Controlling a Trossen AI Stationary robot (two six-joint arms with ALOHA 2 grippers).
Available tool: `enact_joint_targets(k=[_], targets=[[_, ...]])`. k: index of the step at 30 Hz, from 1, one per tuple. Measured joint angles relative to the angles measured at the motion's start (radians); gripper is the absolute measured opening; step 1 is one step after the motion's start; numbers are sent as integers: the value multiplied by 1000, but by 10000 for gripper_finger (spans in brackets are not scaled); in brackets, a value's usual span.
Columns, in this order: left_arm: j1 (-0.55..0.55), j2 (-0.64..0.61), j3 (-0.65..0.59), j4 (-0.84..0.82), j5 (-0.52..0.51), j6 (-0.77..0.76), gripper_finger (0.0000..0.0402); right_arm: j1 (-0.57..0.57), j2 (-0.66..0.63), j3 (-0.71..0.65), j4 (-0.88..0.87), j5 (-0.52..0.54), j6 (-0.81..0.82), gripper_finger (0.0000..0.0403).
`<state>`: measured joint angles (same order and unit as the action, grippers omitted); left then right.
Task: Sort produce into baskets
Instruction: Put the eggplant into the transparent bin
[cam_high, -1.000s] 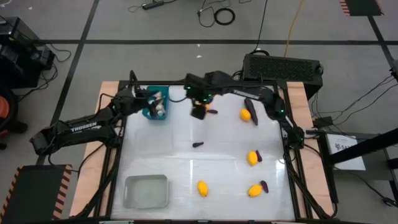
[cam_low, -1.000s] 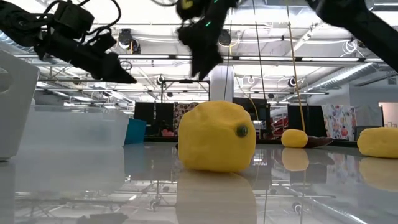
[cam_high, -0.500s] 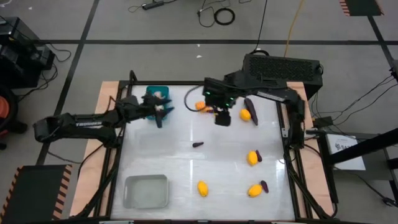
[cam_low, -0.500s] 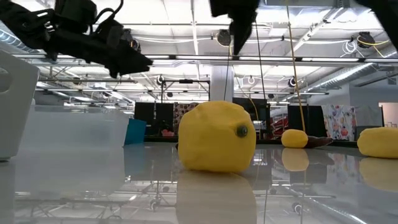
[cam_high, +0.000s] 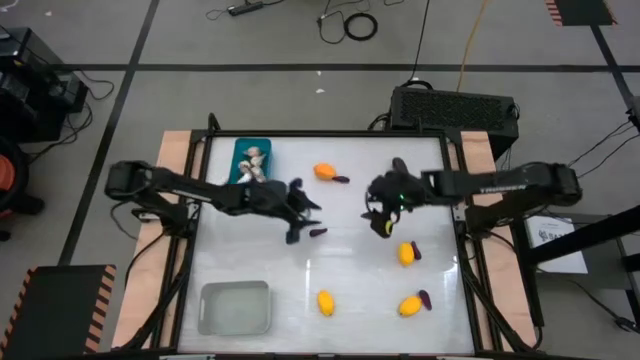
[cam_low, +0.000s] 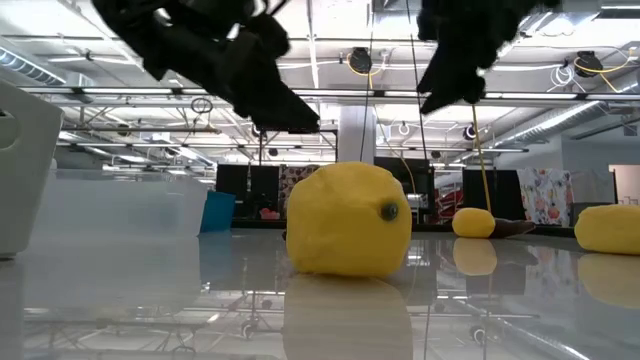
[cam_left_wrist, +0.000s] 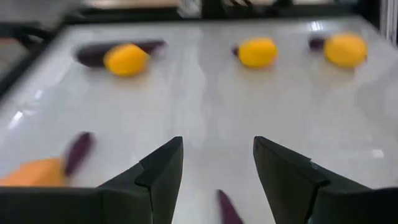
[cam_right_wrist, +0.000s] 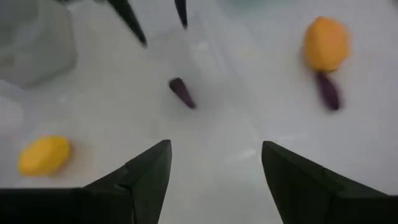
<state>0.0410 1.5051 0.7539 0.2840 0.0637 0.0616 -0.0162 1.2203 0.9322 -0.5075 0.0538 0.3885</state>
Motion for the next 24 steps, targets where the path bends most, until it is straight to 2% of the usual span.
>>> enact_joint_targets(k=[6, 9, 11, 19, 24], targets=[[-57, 163, 90, -57, -12, -3, 203, 66, -37, -323, 527, 0, 106, 242], [-70, 207, 98, -64, -13, -15, 203, 74, -4, -428, 781, 2, 112, 242], [-74, 227, 104, -57, -13, -50, 203, 74, 17, -466, 885, 3, 104, 242], [-85, 282, 103, -77, -27, -159, 203, 69, 94, -487, 1011, 3, 32, 242], [-102, 309, 103, -66, -93, -161, 203, 69, 121, -487, 1018, 2, 11, 242]])
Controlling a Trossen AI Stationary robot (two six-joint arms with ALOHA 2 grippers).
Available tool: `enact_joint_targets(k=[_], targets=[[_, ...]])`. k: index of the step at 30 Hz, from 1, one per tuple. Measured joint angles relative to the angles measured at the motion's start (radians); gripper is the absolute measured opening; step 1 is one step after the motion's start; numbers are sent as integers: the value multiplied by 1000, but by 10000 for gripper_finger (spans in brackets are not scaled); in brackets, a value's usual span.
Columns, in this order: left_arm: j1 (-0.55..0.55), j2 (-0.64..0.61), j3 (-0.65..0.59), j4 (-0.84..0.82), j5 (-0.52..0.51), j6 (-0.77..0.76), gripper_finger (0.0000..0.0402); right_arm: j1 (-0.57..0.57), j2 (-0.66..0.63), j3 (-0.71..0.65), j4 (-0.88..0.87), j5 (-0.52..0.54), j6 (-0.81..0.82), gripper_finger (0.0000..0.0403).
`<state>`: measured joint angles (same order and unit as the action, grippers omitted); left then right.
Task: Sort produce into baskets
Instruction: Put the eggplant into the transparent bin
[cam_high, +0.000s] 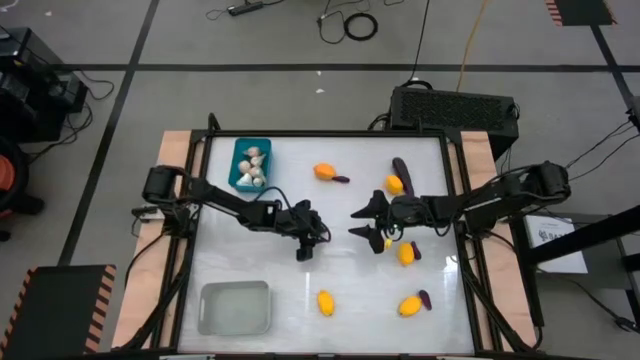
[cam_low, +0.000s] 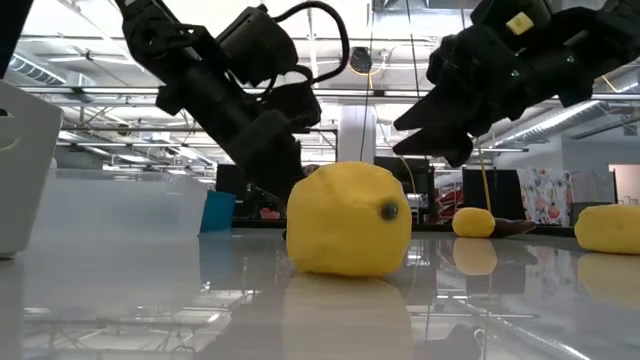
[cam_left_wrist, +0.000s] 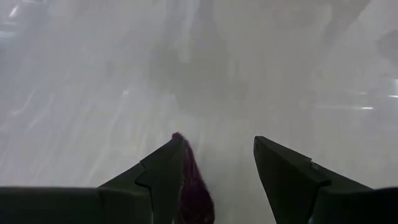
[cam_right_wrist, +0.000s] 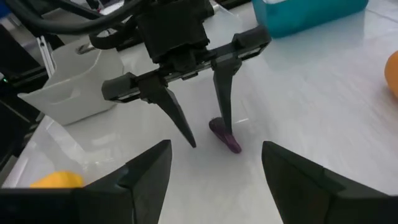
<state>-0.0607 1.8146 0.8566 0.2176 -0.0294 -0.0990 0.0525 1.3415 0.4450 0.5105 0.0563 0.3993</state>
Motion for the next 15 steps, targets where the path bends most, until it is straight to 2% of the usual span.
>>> enact_joint_targets(k=[5, 15], targets=[[-8, 29, 0, -1, -52, 0, 203, 0, 7, 0, -11, -2, -20, 242], [-8, 32, 0, -25, -59, -1, 203, 0, 7, 0, -13, -2, -49, 242]])
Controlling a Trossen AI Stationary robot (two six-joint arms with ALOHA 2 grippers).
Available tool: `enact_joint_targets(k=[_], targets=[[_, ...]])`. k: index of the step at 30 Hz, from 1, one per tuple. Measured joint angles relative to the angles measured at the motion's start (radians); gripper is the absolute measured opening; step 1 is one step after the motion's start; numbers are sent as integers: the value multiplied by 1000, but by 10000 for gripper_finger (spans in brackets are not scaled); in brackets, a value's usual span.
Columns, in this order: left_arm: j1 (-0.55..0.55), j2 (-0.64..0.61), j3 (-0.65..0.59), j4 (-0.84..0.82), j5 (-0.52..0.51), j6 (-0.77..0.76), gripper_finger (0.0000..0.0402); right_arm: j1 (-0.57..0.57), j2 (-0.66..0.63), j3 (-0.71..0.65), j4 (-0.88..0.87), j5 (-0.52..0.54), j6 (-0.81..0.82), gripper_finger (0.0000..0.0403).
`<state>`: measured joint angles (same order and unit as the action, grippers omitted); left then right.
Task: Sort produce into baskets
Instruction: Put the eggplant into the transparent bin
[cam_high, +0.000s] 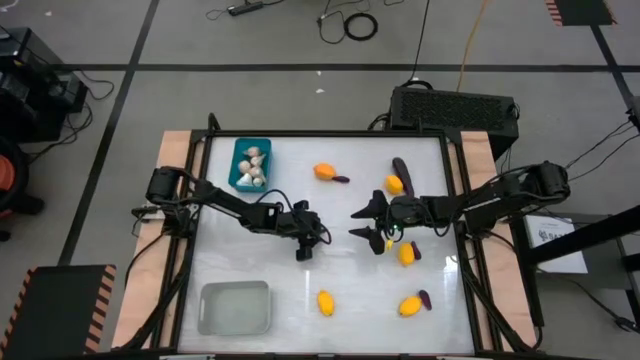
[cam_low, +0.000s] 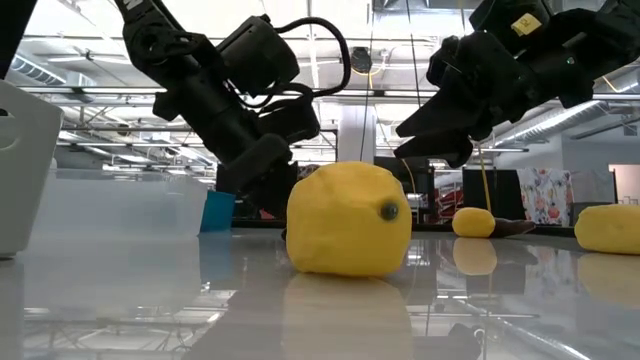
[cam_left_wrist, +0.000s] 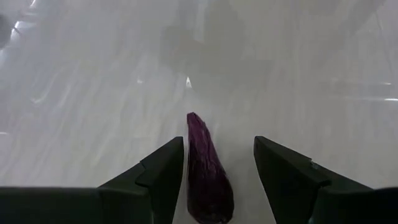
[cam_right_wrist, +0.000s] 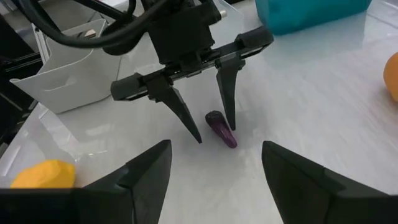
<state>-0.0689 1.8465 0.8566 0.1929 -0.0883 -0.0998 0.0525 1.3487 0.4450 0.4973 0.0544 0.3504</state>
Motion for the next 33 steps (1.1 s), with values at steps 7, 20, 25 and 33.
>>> enact_joint_targets(k=[7, 20, 25, 33], targets=[[0, -2, 0, -46, 1, -1, 158, 0, 0, 0, 0, 0, 3, 242], [-3, -23, 55, -87, 23, 0, 66, 0, 0, 0, -1, 1, 15, 242], [-6, -104, 134, -300, 31, 4, 64, 2, 0, 0, -7, 1, 23, 242], [-26, -277, 220, -757, 18, -27, 64, 2, 0, 0, -29, 2, 31, 242]])
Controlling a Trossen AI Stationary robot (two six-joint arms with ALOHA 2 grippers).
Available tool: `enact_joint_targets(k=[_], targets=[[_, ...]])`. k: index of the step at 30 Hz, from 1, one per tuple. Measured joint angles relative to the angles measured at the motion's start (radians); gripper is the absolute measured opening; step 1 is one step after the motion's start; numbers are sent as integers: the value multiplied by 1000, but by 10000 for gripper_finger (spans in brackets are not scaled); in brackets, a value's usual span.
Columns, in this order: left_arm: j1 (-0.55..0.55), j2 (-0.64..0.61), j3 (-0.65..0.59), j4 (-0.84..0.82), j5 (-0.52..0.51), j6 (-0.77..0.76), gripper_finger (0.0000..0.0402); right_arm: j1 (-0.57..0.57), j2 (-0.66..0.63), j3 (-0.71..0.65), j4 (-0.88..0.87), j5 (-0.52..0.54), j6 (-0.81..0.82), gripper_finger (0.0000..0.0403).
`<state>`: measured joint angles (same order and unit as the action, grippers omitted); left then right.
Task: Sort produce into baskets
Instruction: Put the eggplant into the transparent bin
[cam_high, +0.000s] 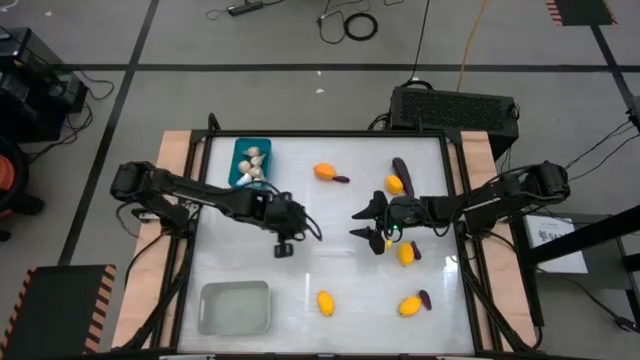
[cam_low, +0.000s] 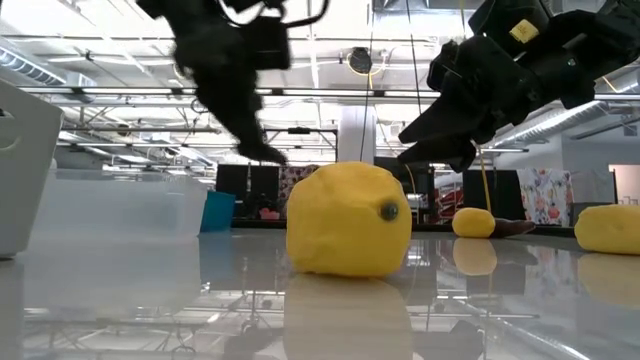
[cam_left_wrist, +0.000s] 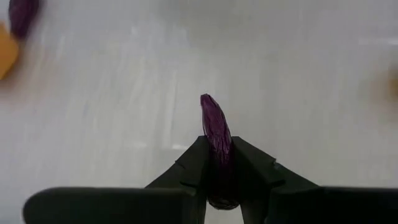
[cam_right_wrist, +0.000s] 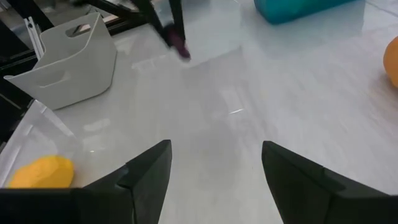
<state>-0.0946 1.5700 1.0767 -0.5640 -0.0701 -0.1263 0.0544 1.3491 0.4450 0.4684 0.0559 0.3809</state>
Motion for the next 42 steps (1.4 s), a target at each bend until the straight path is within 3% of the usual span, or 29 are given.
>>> enact_joint_targets(k=[7, 11, 14, 20, 36, 39, 42], targets=[[-34, -123, 0, -413, -155, -179, 64, 0, 0, 0, -10, 0, 0, 242], [-62, -170, -5, -556, -259, -304, 63, 0, 0, 0, -16, 0, -6, 242], [-88, -200, -37, -545, -301, -356, 63, 0, 0, 0, -18, 0, -8, 242], [-130, -210, -106, -520, -255, -414, 67, 0, 0, 0, -35, 0, -5, 242], [-150, -210, -157, -426, -247, -409, 158, 0, 0, 0, -31, 0, 1, 242], [-150, -210, -157, -378, -248, -368, 159, 0, 0, 0, -31, 0, 39, 242], [-150, -210, -157, -218, -278, -264, 159, 0, 0, 0, -31, 0, 47, 242]])
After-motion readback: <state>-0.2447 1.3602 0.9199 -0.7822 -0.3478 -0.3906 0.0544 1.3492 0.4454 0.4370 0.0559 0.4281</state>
